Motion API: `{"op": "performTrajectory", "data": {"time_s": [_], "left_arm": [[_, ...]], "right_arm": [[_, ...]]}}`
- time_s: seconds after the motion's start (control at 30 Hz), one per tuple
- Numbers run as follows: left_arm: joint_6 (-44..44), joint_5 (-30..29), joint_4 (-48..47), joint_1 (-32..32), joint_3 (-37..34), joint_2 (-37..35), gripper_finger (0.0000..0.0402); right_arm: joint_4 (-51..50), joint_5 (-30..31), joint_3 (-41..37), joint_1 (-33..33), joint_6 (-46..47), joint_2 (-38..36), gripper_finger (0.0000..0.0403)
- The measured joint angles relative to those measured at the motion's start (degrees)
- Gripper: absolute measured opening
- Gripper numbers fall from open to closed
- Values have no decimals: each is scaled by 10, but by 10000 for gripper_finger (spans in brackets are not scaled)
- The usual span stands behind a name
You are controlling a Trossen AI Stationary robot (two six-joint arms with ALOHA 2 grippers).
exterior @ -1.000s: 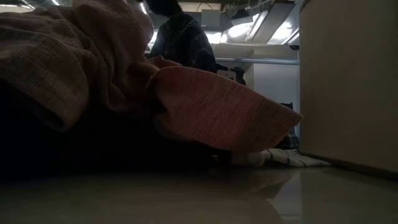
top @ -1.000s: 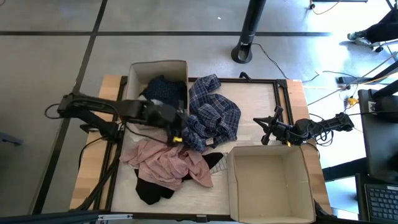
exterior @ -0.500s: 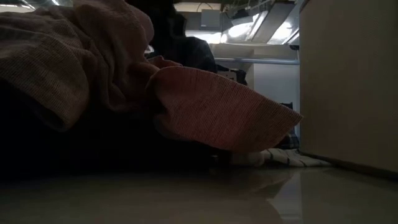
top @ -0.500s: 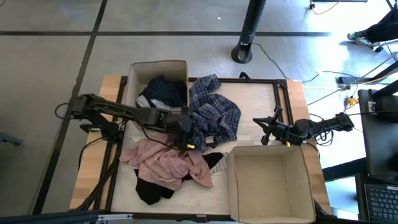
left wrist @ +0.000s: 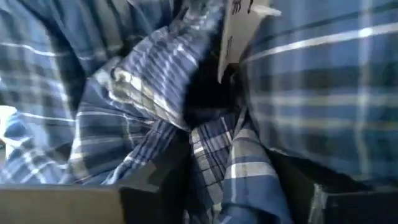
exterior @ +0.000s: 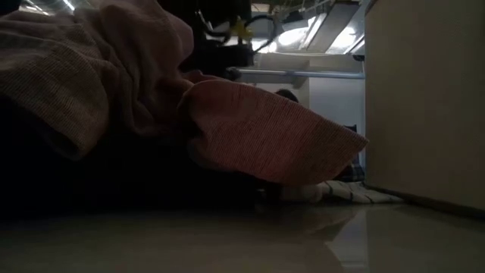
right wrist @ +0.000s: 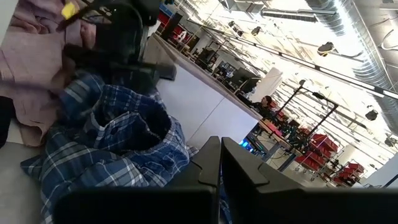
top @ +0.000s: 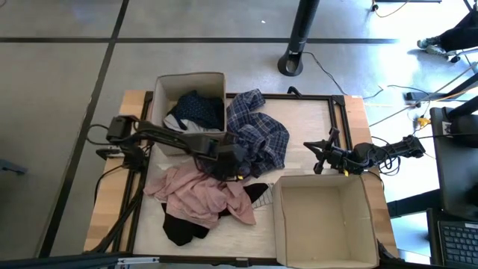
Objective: Sort clothes
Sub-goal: Put the blue pajamas into the top white laundry organizer
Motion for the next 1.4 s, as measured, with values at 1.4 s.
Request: {"op": "performTrajectory", "data": {"time_s": [1.4], "left_arm": [[431, -244, 578, 6, 0, -216, 14]], "right_arm": [[2, 1, 0, 0, 0, 0, 17]]}}
